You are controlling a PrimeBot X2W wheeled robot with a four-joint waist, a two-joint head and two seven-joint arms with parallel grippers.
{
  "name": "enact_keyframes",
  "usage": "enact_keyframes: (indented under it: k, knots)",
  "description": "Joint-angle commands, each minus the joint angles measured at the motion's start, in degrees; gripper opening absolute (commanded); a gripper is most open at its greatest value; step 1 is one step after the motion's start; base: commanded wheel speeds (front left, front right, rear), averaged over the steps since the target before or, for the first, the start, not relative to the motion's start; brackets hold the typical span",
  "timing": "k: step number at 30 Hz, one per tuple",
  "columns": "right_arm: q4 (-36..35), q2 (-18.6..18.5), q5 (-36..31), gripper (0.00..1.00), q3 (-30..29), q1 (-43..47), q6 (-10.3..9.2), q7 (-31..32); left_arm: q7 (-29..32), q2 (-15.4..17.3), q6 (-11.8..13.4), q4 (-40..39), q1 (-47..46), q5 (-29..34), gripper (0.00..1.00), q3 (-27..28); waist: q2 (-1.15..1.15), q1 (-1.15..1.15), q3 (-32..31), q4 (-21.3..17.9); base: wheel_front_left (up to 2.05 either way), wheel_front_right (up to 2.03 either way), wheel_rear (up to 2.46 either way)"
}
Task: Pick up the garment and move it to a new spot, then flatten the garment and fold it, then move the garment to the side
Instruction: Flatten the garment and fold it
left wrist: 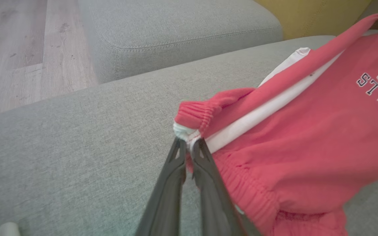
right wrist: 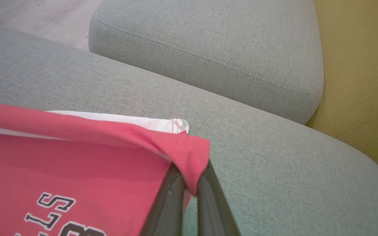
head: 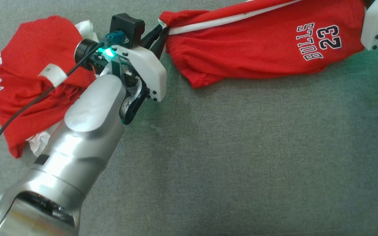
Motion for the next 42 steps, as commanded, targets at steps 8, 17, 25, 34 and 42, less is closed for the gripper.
enact_keyframes:
  k: [8, 17, 25, 34, 42]
  knots:
    - [5.3, 0.6, -0.2, 1.00, 0.3, -3.0, -0.05, -7.7, -2.8, 0.3, -0.5, 2.9, -3.9, -0.4, 1.00, 1.8, 0.00, 0.00, 0.4, 1.2, 0.00, 0.00, 0.00]
    - [9.9, 1.1, 2.5, 1.00, -0.2, -0.3, -0.05, -16.5, -9.1, 2.0, -0.3, 3.8, -4.9, -1.1, 1.00, 4.0, 0.00, 0.00, -6.1, 2.4, 0.00, 0.00, 0.00]
    - [9.3, 1.5, 6.0, 1.00, -2.5, 6.9, -0.05, -25.1, -16.0, 4.3, 0.2, 0.4, 0.7, -1.8, 1.00, 5.3, 0.00, 0.00, -14.8, 2.4, 0.00, 0.00, 0.00]
    - [-1.8, 4.8, 6.1, 1.00, -15.3, 21.3, -0.05, -26.9, -21.7, 8.2, 4.0, -9.5, 14.8, -3.8, 1.00, 8.6, 0.00, 0.00, -23.9, 0.5, 0.00, 0.00, 0.00]
    - [-13.6, 13.2, -3.4, 1.00, -30.8, 40.6, -0.05, -26.9, -22.8, 8.7, 8.1, -19.7, 29.7, -5.5, 1.00, 11.9, 0.00, 0.00, -27.4, -1.1, 0.00, 0.00, 0.00]
